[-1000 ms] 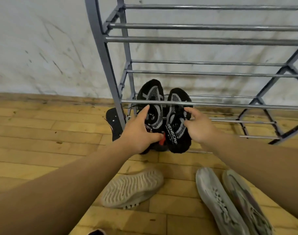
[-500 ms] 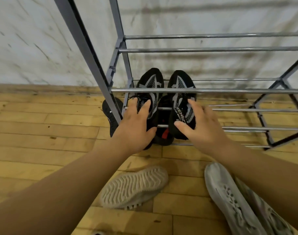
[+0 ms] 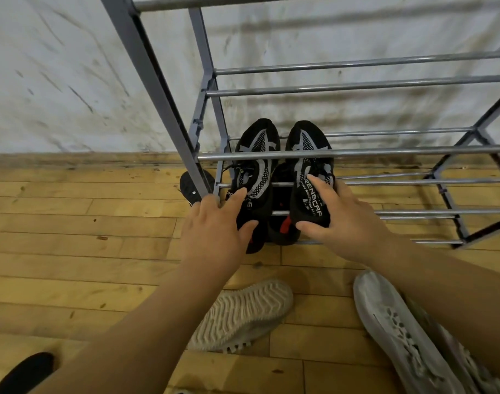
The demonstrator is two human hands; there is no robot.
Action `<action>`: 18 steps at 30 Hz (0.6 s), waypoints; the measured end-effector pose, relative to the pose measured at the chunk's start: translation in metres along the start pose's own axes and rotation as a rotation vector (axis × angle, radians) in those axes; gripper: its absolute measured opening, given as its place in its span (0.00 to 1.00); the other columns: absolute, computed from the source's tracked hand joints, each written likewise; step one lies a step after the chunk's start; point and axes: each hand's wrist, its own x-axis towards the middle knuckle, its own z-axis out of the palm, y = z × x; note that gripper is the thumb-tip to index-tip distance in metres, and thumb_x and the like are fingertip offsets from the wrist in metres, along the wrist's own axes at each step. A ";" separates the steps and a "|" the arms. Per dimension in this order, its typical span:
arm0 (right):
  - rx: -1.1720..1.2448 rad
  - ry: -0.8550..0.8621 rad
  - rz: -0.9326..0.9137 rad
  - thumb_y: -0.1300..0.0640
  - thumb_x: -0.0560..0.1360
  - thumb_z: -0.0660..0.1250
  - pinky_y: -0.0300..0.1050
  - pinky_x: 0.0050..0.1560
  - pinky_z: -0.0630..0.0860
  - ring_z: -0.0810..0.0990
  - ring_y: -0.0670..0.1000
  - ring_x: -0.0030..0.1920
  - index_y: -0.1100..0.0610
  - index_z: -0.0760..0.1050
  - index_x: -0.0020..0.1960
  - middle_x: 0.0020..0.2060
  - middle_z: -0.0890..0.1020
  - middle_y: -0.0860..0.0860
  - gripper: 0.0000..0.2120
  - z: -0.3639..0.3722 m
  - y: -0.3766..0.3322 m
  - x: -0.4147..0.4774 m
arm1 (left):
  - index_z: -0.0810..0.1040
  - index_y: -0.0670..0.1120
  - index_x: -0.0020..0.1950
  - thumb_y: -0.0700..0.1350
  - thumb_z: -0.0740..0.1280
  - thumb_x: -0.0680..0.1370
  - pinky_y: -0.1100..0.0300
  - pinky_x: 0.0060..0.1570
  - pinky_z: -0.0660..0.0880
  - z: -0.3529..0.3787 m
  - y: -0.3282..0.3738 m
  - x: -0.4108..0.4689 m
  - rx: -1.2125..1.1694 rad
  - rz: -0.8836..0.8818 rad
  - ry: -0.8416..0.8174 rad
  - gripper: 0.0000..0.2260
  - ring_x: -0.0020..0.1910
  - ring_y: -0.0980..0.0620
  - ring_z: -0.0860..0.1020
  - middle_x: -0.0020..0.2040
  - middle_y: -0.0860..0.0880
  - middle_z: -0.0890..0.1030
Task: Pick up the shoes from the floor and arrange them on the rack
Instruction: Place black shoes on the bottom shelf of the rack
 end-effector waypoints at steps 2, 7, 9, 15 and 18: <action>-0.027 0.011 -0.012 0.27 0.73 0.62 0.60 0.68 0.73 0.71 0.55 0.72 0.35 0.44 0.81 0.77 0.63 0.47 0.44 0.002 0.001 -0.002 | 0.55 0.65 0.80 0.66 0.60 0.81 0.54 0.57 0.70 0.003 -0.002 -0.004 -0.013 -0.040 -0.008 0.29 0.57 0.49 0.69 0.57 0.49 0.68; -0.019 0.009 -0.016 0.28 0.74 0.63 0.59 0.67 0.74 0.70 0.55 0.73 0.35 0.43 0.82 0.78 0.62 0.47 0.44 0.001 0.001 -0.001 | 0.57 0.68 0.78 0.66 0.64 0.79 0.41 0.73 0.62 0.011 -0.009 -0.002 -0.054 -0.102 0.011 0.30 0.75 0.35 0.58 0.78 0.39 0.55; -0.003 -0.009 -0.019 0.27 0.73 0.63 0.61 0.67 0.73 0.69 0.55 0.74 0.33 0.42 0.81 0.78 0.63 0.46 0.45 -0.001 -0.001 0.002 | 0.57 0.69 0.77 0.63 0.67 0.78 0.41 0.72 0.68 0.012 -0.012 0.002 -0.207 -0.075 -0.023 0.30 0.77 0.37 0.58 0.79 0.42 0.53; -0.074 -0.027 0.002 0.22 0.71 0.57 0.61 0.76 0.61 0.59 0.57 0.79 0.37 0.45 0.82 0.79 0.63 0.48 0.46 0.002 -0.018 0.012 | 0.60 0.66 0.77 0.59 0.70 0.79 0.57 0.58 0.72 0.016 -0.017 0.010 -0.408 -0.020 -0.054 0.29 0.67 0.47 0.72 0.69 0.48 0.63; -0.149 -0.010 -0.003 0.22 0.72 0.56 0.59 0.79 0.54 0.54 0.58 0.81 0.39 0.46 0.83 0.80 0.63 0.53 0.46 0.007 -0.034 0.021 | 0.64 0.62 0.74 0.57 0.70 0.79 0.56 0.53 0.74 0.018 -0.019 0.011 -0.424 -0.027 -0.026 0.26 0.63 0.45 0.74 0.67 0.48 0.64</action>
